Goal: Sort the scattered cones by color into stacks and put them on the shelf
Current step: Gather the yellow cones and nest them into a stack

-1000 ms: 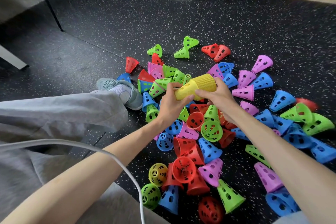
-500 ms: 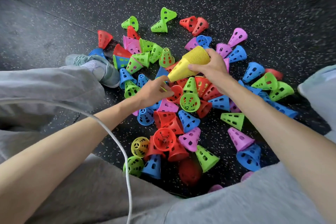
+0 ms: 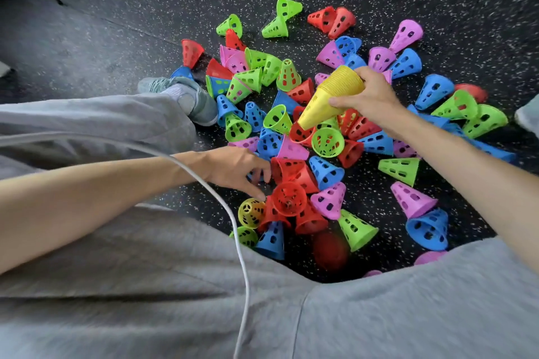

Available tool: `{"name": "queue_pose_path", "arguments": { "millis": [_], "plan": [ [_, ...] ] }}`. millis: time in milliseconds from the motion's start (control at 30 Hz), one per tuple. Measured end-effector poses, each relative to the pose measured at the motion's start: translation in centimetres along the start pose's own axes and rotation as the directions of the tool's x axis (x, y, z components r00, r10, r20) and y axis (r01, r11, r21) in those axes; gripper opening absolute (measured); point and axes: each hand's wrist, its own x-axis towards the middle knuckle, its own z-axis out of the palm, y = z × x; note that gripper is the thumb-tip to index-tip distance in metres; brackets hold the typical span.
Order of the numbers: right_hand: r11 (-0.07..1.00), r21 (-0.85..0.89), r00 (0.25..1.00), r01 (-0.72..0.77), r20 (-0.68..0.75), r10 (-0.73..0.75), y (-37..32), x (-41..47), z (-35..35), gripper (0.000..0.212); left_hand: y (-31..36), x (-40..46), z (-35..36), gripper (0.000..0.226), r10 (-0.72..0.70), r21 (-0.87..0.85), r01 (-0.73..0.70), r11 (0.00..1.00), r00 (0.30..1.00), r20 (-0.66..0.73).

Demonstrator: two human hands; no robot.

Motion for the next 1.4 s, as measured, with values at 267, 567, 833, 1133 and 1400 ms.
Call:
{"name": "queue_pose_path", "arguments": {
  "millis": [267, 567, 833, 1133, 1400],
  "plan": [
    [0.999, -0.023, 0.999, 0.044, 0.025, -0.043, -0.2, -0.3, 1.1, 0.049, 0.4, -0.4, 3.3, 0.061, 0.067, 0.325, -0.135, 0.936, 0.975, 0.210],
    [0.999, -0.041, 0.999, 0.035, 0.026, -0.034, -0.1, -0.6, 1.1, 0.051, -1.9, -0.1, -1.0, 0.046, -0.021, 0.066, 0.024, 0.998, 0.999, -0.043],
    [0.997, 0.044, 0.973, -0.058, -0.222, 0.066, -1.0, -0.7, 0.5, 0.069, -2.5, 0.5, -5.5, 0.028, -0.293, -0.474, 0.031, 0.880, 0.820, -0.492],
    [0.931, 0.349, 0.931, -0.108, -0.294, 0.218, 0.9, -0.2, -1.6, 0.106, 1.5, 3.7, -6.9, 0.037, -0.631, -0.861, -0.220, 0.458, 0.602, -0.489],
    [0.926, 0.374, 0.967, -0.044, -0.218, 0.134, -1.2, -1.3, -1.8, 0.040, 5.9, 6.7, -7.0, 0.044, -0.500, -0.843, -0.244, 0.480, 0.713, -0.491]
  ]
}}
